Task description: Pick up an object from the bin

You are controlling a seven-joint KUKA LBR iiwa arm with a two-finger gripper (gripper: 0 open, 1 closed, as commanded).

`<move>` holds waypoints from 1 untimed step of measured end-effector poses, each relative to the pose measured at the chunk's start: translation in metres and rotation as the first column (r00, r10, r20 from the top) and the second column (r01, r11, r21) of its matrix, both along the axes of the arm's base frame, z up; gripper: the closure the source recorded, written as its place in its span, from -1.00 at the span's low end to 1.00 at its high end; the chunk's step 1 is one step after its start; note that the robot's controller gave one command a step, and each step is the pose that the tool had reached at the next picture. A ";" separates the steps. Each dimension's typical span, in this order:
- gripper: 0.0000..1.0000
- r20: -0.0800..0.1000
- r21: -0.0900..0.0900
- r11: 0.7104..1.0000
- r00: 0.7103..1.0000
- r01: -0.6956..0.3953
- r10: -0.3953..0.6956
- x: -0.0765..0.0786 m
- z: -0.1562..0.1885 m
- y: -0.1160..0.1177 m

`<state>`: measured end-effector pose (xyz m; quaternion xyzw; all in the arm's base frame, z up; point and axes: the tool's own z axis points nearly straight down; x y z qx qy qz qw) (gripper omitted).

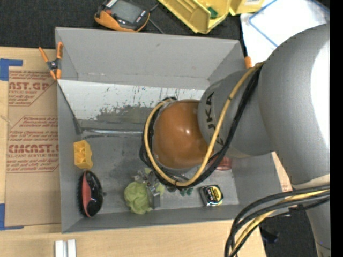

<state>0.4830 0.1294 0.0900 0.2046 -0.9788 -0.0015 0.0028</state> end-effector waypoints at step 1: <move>1.00 0.009 0.002 1.000 1.000 0.000 0.000 0.002 0.044 0.001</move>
Offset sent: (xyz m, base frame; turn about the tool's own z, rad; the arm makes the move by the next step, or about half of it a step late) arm 0.0012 0.0003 0.0935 -0.0005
